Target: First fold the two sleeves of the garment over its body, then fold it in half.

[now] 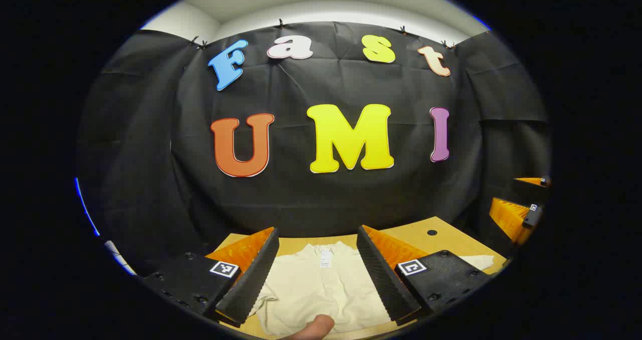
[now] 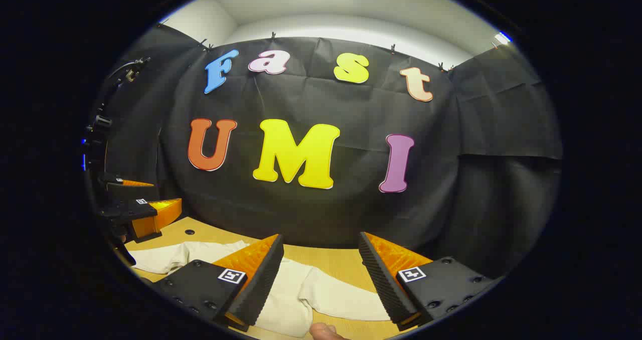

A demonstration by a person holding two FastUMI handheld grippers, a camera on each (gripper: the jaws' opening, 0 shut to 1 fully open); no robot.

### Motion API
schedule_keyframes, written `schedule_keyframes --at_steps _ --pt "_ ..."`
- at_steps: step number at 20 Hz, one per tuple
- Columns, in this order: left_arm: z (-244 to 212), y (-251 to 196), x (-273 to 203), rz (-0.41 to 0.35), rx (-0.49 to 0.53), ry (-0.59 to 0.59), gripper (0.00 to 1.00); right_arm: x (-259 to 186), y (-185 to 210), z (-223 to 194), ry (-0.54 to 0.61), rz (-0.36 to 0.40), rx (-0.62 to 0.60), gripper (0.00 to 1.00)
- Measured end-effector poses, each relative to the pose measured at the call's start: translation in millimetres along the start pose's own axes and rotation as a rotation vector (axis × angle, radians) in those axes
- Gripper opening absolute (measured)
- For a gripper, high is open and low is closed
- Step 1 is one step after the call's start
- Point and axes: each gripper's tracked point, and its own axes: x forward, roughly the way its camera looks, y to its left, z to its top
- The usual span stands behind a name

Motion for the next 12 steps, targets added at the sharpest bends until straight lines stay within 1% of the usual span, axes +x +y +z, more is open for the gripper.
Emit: schedule_keyframes --at_steps 4,6,9,12 --pt "-6 -7 -8 -0.014 0.015 0.002 0.99 -7 3 -3 0.002 0.013 0.004 0.93" --pt "-6 -9 -10 -0.017 0.019 0.002 0.99 -10 4 0 -0.008 0.017 0.005 0.94" --pt "-10 -13 -12 -0.023 0.003 0.002 0.99 -11 4 -1 -0.015 0.020 -0.005 0.94" --pt "-21 -19 -14 -0.036 -0.017 0.039 0.99 -14 3 -3 -0.011 0.020 0.006 0.94"
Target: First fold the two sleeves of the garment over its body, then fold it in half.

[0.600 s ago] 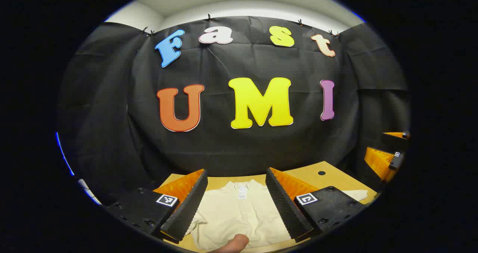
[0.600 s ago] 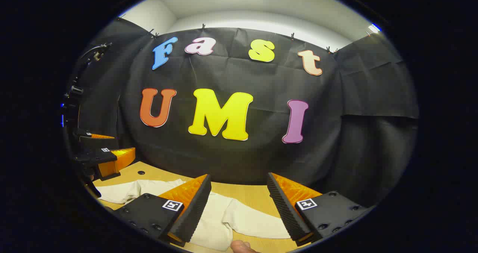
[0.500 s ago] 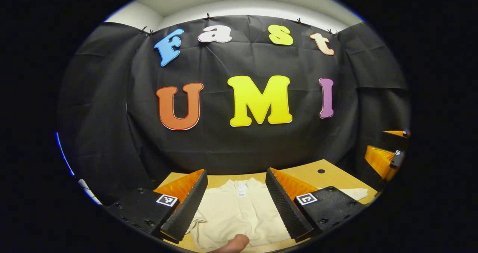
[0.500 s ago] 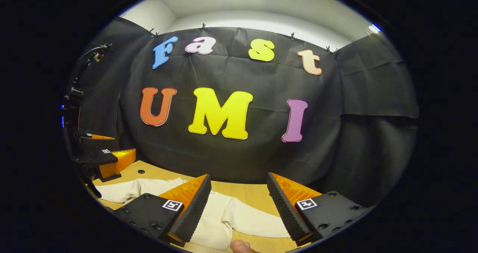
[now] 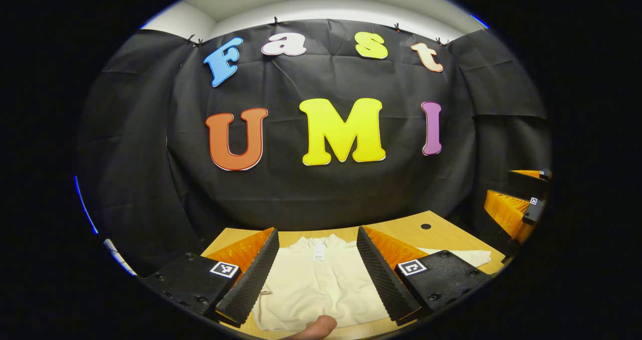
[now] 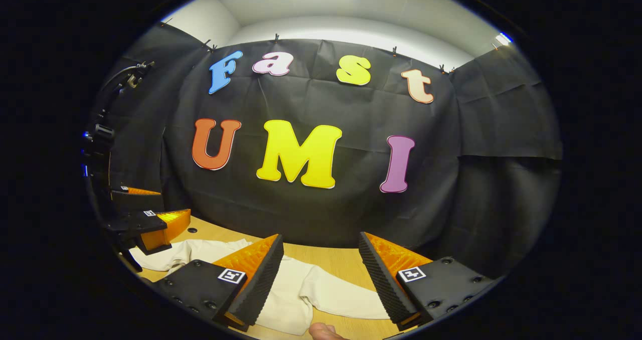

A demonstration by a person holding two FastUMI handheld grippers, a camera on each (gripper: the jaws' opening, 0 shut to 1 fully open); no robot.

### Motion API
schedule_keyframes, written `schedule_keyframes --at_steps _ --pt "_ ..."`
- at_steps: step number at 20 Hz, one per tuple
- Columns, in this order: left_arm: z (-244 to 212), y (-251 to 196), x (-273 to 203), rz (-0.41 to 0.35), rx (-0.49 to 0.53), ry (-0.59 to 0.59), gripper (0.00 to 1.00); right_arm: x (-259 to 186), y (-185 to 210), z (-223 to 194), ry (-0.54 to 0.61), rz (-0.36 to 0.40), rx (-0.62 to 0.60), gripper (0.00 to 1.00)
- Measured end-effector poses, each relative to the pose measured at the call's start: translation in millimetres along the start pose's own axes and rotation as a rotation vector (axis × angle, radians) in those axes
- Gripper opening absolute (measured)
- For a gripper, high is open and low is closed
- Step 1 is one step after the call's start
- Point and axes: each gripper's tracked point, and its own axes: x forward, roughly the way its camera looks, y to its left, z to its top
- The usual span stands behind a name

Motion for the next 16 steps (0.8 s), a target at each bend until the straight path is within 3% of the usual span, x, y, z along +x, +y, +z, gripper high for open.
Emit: schedule_keyframes --at_steps 8,16 --pt "-8 -1 -4 -0.003 0.000 0.017 0.99 5 -22 -10 0.004 -0.041 -0.001 0.94" --pt "-12 1 -5 0.026 0.015 0.026 0.99 31 -107 -59 0.080 -0.215 -0.006 0.94"
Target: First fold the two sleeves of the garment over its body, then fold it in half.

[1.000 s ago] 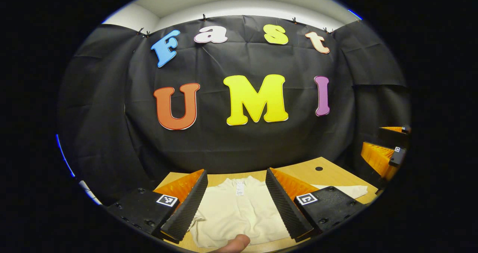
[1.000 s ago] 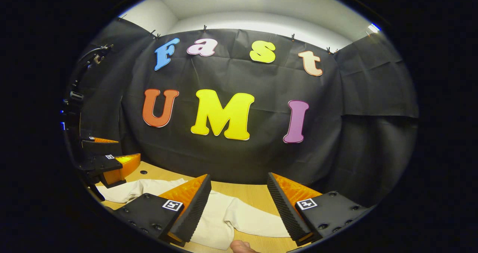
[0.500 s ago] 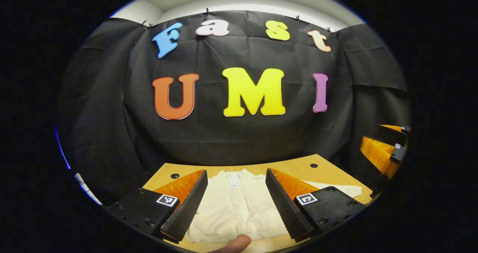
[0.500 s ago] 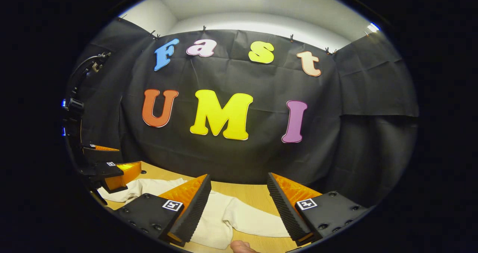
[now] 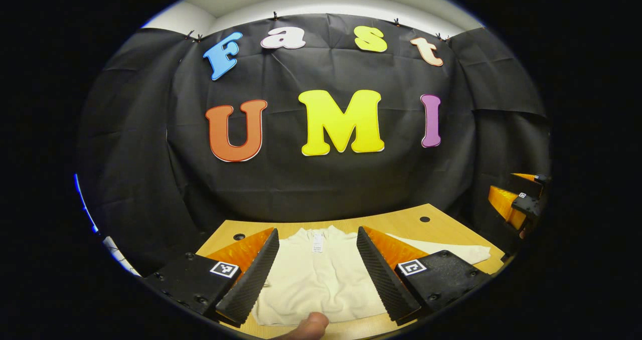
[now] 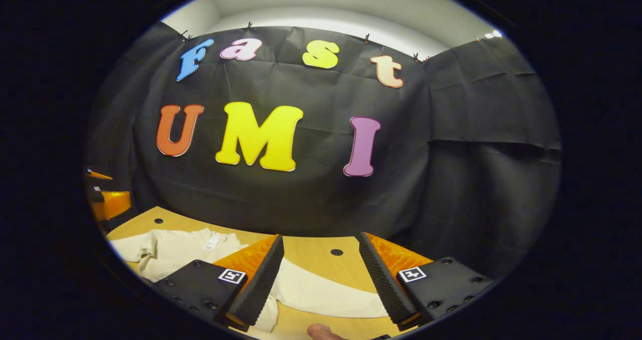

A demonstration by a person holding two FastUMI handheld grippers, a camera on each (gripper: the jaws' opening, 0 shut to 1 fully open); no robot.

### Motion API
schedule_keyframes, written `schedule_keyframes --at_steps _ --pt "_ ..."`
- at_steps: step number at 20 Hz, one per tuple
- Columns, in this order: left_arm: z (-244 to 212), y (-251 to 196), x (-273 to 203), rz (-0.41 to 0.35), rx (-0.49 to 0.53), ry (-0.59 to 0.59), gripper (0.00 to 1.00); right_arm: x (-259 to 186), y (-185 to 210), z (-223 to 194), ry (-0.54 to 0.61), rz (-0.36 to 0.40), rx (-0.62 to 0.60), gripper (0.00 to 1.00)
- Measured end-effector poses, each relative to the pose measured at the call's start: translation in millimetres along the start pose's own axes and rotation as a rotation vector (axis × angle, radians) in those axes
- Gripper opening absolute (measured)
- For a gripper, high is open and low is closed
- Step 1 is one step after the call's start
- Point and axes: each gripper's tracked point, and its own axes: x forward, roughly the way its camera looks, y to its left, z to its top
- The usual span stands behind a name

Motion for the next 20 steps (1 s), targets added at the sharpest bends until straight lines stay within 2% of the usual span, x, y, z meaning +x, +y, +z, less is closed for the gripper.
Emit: schedule_keyframes --at_steps 7,8,13,16,18,20 --pt "2 -5 -1 0.025 -0.004 -0.004 0.99 43 -84 -89 0.166 -0.159 0.017 0.94" --pt "2 -5 -2 0.035 0.003 -0.002 0.99 47 -102 -105 0.194 -0.206 0.014 0.94" --pt "-4 1 -10 0.092 0.004 0.018 0.99 70 -154 -180 0.355 -0.306 0.070 0.95" --pt "-7 9 -20 0.144 0.005 0.026 0.99 72 -191 -231 0.475 -0.406 0.114 0.93" --pt "-11 12 -27 0.174 -0.007 0.032 0.99 76 -196 -261 0.550 -0.424 0.126 0.94" --pt "-17 14 -35 0.205 -0.032 0.039 0.99 77 -191 -281 0.640 -0.399 0.113 0.94"
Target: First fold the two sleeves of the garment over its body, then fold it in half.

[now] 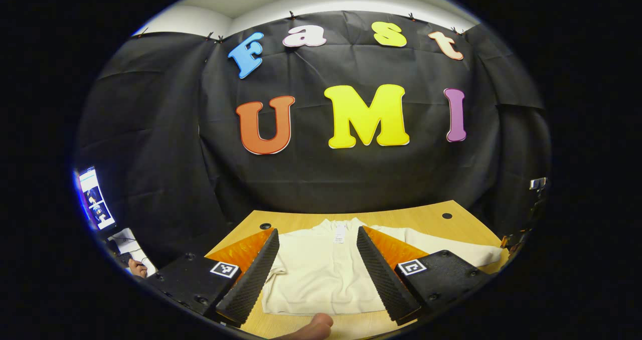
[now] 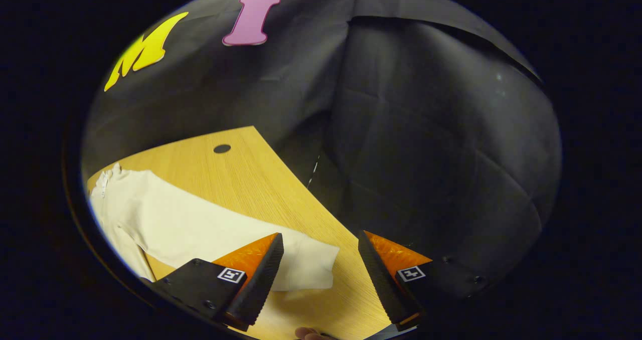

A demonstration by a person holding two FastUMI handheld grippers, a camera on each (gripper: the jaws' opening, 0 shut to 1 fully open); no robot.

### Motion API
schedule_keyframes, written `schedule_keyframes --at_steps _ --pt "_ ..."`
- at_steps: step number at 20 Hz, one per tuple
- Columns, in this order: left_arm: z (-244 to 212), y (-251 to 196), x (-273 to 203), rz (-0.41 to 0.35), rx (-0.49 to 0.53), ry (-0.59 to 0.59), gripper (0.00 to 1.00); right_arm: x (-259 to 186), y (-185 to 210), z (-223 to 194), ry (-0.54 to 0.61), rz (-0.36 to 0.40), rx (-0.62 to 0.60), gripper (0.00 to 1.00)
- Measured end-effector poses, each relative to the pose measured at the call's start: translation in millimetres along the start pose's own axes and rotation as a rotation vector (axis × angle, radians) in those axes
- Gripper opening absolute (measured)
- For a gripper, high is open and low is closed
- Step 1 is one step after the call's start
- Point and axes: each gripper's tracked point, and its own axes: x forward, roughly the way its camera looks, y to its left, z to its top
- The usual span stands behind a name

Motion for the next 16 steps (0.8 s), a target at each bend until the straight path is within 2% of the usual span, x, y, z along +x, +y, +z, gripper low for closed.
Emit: schedule_keyframes --at_steps 2,5,10,13,16 --pt "-5 5 -7 0.044 0.000 0.011 0.99 6 0 -12 0.079 0.019 -0.014 0.95" --pt "-13 11 -15 0.098 -0.012 0.037 0.99 11 -8 -16 0.174 -0.007 0.014 0.94" --pt "-11 15 -29 0.143 -0.048 0.043 0.99 10 -8 -23 0.306 -0.002 0.104 0.94" --pt "-11 22 -31 0.184 -0.005 0.033 0.99 7 -3 -26 0.364 0.008 0.163 0.95" --pt "-12 24 -28 0.177 -0.011 0.034 0.99 7 1 -27 0.455 0.026 0.250 0.92"
